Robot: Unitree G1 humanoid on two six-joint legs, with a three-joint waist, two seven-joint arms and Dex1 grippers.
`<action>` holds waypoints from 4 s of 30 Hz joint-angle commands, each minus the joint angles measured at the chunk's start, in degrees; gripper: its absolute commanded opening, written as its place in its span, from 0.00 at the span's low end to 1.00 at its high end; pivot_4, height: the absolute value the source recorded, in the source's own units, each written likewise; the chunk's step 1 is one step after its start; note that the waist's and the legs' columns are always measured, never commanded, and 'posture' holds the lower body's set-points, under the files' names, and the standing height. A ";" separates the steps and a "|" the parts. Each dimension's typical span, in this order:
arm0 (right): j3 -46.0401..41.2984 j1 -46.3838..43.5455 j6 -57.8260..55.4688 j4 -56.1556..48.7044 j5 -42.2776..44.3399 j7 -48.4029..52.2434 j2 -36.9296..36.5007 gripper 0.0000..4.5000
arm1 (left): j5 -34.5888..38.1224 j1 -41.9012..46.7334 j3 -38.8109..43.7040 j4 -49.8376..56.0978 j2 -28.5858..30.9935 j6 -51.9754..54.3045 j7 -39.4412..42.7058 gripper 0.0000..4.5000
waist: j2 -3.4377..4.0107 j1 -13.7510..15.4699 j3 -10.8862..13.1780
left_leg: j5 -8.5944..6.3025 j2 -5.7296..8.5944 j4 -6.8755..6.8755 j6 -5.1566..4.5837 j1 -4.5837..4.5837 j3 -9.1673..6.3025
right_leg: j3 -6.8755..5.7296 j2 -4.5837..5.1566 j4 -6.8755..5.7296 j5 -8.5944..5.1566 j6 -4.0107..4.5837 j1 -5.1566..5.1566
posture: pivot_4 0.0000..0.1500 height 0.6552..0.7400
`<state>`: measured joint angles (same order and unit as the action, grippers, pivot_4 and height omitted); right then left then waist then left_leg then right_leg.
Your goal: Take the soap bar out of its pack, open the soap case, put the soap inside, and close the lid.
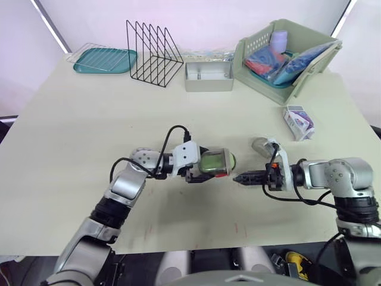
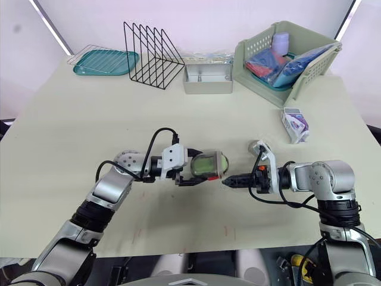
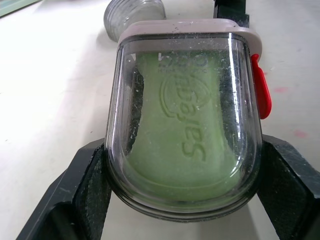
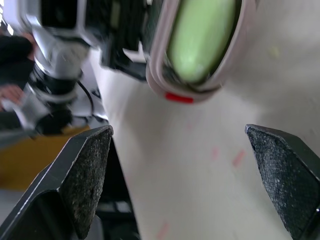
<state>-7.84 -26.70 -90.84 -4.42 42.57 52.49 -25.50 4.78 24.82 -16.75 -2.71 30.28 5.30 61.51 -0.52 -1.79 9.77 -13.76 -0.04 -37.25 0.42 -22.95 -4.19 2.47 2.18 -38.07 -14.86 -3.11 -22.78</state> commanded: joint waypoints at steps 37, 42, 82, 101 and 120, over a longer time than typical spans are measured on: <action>-2.69 -5.94 -1.66 9.68 16.99 -21.27 7.38 0.99 | -0.16 0.03 -0.36 5.20 -1.06 -2.02 -0.81 0.77 | 0.01 -0.51 0.00 | 0.00 -0.02 0.02 0.00 -0.01 0.03 | 0.02 -0.02 -0.01 0.00 0.00 -0.02 | 1.00 1.00; -3.35 -6.52 -1.66 10.49 17.13 -21.92 8.05 0.99 | 0.06 0.14 -0.55 5.48 -0.97 -1.94 -0.32 0.77 | 0.01 -0.54 0.00 | 0.00 -0.02 0.02 0.00 0.00 0.03 | 0.02 -0.03 -0.01 0.00 0.00 -0.02 | 1.00 1.00; -0.88 -4.94 -1.65 9.36 15.57 -19.60 6.16 0.45 | -0.55 0.86 0.48 4.10 -0.04 -4.44 -1.12 1.00 | 0.01 -0.52 0.00 | 0.00 -0.02 0.03 -0.01 -0.01 0.03 | 0.02 -0.03 0.01 0.00 0.00 -0.02 | 1.00 1.00; 7.53 -6.64 4.73 5.38 11.01 -11.73 -1.44 0.45 | 7.02 0.97 5.76 0.40 6.04 0.09 5.44 1.00 | 0.04 -0.55 0.02 | 0.00 -0.03 0.04 -0.01 -0.02 0.04 | 0.02 -0.04 0.04 -0.01 -0.01 -0.04 | 1.00 1.00; 50.29 -39.77 37.21 -9.34 -29.45 24.48 -28.03 0.45 | 6.97 1.19 4.72 1.68 0.18 1.99 3.76 1.00 | 0.19 -0.52 0.13 | 0.01 -0.07 -0.19 0.02 -0.83 -0.01 | -0.02 -0.05 -0.12 0.02 0.00 -0.90 | 1.00 1.00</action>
<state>41.97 -63.44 -54.33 -12.46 15.59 75.91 -54.45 10.85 25.94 -12.12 -2.97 30.41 7.25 65.63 -0.34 -2.31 9.90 -13.75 -0.10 -37.43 0.44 -23.81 -4.23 2.41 2.14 -38.19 -14.84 -3.10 -23.68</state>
